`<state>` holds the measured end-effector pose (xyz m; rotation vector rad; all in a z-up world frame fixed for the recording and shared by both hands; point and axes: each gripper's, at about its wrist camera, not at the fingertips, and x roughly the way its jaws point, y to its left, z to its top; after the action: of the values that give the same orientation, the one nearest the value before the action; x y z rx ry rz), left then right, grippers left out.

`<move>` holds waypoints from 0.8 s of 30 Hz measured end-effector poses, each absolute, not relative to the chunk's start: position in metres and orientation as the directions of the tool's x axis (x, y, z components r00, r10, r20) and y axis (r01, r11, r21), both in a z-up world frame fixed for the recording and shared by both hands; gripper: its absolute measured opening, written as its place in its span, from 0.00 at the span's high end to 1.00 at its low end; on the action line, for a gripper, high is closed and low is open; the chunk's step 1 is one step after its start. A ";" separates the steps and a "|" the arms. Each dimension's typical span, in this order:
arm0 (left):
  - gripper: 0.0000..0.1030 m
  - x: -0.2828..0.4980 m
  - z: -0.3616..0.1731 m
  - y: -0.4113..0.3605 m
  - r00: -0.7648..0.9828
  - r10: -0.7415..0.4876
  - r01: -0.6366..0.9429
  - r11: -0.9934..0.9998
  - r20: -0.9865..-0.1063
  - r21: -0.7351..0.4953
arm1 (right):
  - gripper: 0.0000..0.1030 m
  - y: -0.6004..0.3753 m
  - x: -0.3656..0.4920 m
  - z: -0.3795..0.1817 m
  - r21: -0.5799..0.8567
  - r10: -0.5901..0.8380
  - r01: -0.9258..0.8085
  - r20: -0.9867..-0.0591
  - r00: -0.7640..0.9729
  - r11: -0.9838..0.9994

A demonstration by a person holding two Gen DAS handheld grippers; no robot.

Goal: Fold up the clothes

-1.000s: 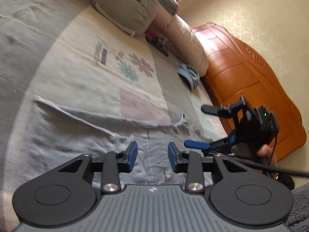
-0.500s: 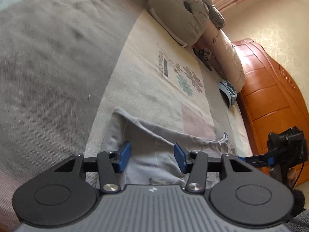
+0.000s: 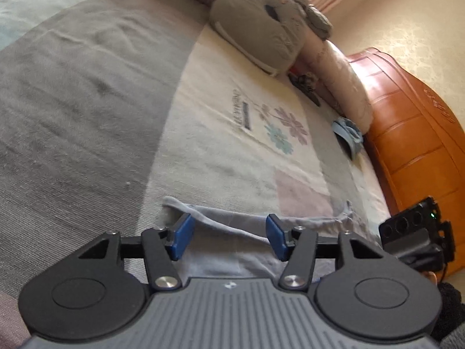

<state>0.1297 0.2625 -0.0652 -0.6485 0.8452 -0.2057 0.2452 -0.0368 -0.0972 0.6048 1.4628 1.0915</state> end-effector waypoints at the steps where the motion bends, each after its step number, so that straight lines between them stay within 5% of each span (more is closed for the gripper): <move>1: 0.43 0.128 -0.066 0.261 0.653 -0.422 -0.082 0.786 -0.629 -0.613 | 0.00 -0.045 0.243 -0.093 0.856 0.846 -0.227 -0.505 -0.173 0.465; 7: 0.42 0.121 -0.074 0.251 0.621 -0.407 -0.108 0.802 -0.670 -0.587 | 0.00 -0.097 0.232 -0.066 0.707 0.752 -0.292 -0.656 0.073 0.645; 15: 0.37 0.132 -0.047 0.204 0.624 -0.307 0.079 0.940 -0.719 -0.333 | 0.00 -0.164 0.215 -0.032 0.430 0.513 -0.283 -0.756 0.406 0.857; 24: 0.36 0.144 -0.056 0.188 0.576 -0.284 0.146 0.958 -0.766 -0.246 | 0.00 -0.180 0.196 -0.074 0.041 0.145 -0.227 -0.875 0.462 0.973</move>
<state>0.1442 0.1881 -0.0563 -0.1618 0.9235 -0.2531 0.1960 -0.1800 -0.0742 -0.0851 1.0671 0.2292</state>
